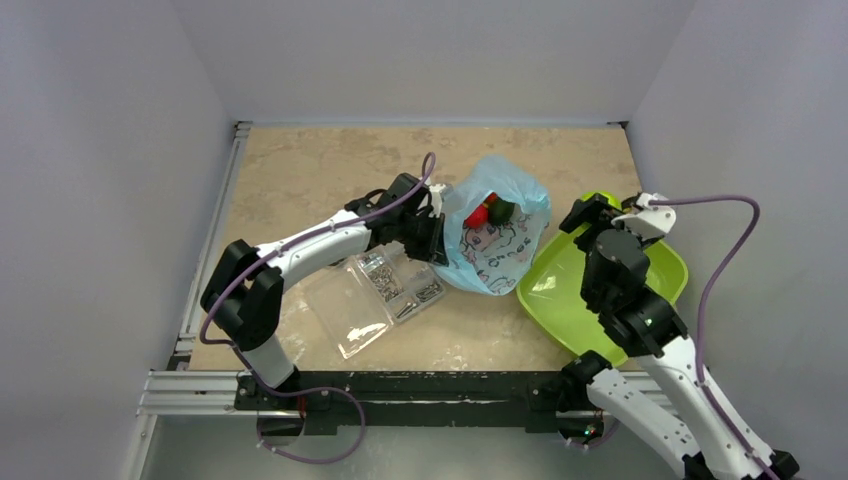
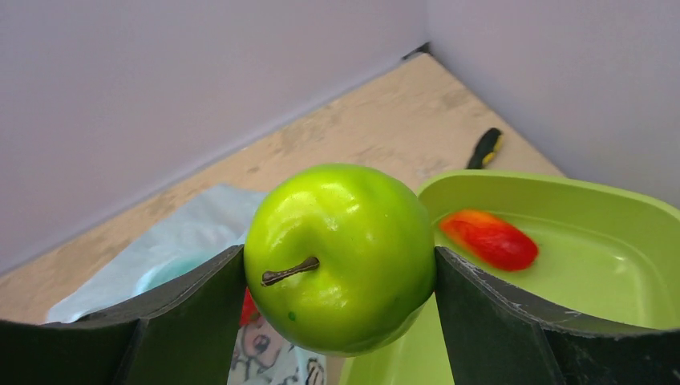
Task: Take the fake fruits out of the plastic bag
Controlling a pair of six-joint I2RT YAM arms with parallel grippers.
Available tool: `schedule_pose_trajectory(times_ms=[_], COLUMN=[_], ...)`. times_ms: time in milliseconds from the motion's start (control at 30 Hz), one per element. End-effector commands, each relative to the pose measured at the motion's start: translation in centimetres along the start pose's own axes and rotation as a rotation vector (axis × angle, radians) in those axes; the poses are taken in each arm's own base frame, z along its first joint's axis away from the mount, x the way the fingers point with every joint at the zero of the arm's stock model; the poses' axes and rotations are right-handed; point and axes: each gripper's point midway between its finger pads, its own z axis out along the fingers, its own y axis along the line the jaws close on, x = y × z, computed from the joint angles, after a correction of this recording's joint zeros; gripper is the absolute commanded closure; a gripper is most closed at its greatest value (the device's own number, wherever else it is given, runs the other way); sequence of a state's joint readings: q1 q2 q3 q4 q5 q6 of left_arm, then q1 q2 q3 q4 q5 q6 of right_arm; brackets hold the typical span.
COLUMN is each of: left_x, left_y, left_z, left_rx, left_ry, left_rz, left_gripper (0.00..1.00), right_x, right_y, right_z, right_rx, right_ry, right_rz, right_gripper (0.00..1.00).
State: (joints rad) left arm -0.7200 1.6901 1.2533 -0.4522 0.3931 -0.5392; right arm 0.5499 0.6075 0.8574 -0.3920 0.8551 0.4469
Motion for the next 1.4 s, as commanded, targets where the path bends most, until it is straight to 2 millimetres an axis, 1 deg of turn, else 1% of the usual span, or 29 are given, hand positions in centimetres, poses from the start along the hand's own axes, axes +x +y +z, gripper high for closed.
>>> schedule_pose_trajectory(times_ms=[0,67,167,233,267,333,367,433,500,533,567,667,700,767,1033,1167,1233,1300,1367], left_x=[-1.8,-1.8,-1.6,-1.6,-1.5,-1.5,-1.5,-1.6,-1.6,-1.7,-1.7,-1.7,-1.7,-1.8,-1.9,-1.8,-1.8,-1.7,-1.7], left_y=[-1.2,-1.2,-1.1,-1.1,-1.2,-1.3,-1.4,-1.4,-1.4,-1.4,-1.5,-1.5,-1.6,-1.7,-1.7,-1.7,-1.7,-1.9,-2.0], left_z=[-1.0,-0.9,-0.6,-0.5,-0.4,-0.3,-0.3,-0.3,-0.4,-0.5,-0.5,-0.6,-0.5,-0.6,-0.7,-0.6,-0.6,-0.5,-0.5], left_rx=[0.026,0.028,0.032,0.037,0.04,0.05,0.055,0.057,0.058,0.059,0.061,0.065,0.067,0.072,0.082,0.089,0.09,0.099,0.107], left_ry=[-0.044,-0.04,-0.029,-0.023,-0.019,-0.016,-0.015,-0.018,-0.021,-0.021,-0.021,-0.024,-0.023,-0.024,-0.025,-0.022,-0.02,-0.017,-0.014], left_rz=[0.026,0.022,0.015,0.01,0.006,-0.002,-0.004,-0.006,-0.006,-0.008,-0.009,-0.009,-0.011,-0.015,-0.024,-0.031,-0.035,-0.038,-0.044], left_gripper=[1.0,1.0,1.0,1.0,1.0,1.0,1.0,1.0,1.0,1.0,1.0,1.0,1.0,1.0,1.0,1.0,1.0,1.0,1.0], right_x=[1.2,3.3,6.6,8.3,9.0,11.4,13.0,15.3,16.9,17.4,17.7,18.3,18.3,18.5,19.2,19.5,19.6,19.8,19.3], right_y=[-3.3,-3.6,-5.0,-6.5,-7.7,-7.9,-8.1,-8.0,-7.8,-7.8,-7.9,-8.1,-8.6,-9.5,-11.1,-11.9,-12.0,-12.1,-11.9], right_z=[2.2,3.4,5.4,6.7,7.4,8.7,9.2,9.8,10.1,10.2,10.3,10.5,10.6,10.7,11.3,11.6,11.8,12.0,12.6], right_rx=[0.247,0.26,0.297,0.328,0.352,0.314,0.311,0.31,0.308,0.308,0.31,0.313,0.328,0.359,0.361,0.348,0.336,0.336,0.32], right_ry=[-0.027,0.021,0.1,0.142,0.161,0.255,0.311,0.396,0.45,0.461,0.466,0.453,0.443,0.439,0.461,0.457,0.456,0.462,0.444], right_rz=[-0.036,-0.022,0.034,0.078,0.107,0.152,0.165,0.172,0.176,0.18,0.183,0.196,0.202,0.203,0.233,0.263,0.281,0.274,0.267], right_gripper=[1.0,1.0,1.0,1.0,1.0,1.0,1.0,1.0,1.0,1.0,0.98,0.84,0.8,0.78,0.64,0.51,0.48,0.42,0.35])
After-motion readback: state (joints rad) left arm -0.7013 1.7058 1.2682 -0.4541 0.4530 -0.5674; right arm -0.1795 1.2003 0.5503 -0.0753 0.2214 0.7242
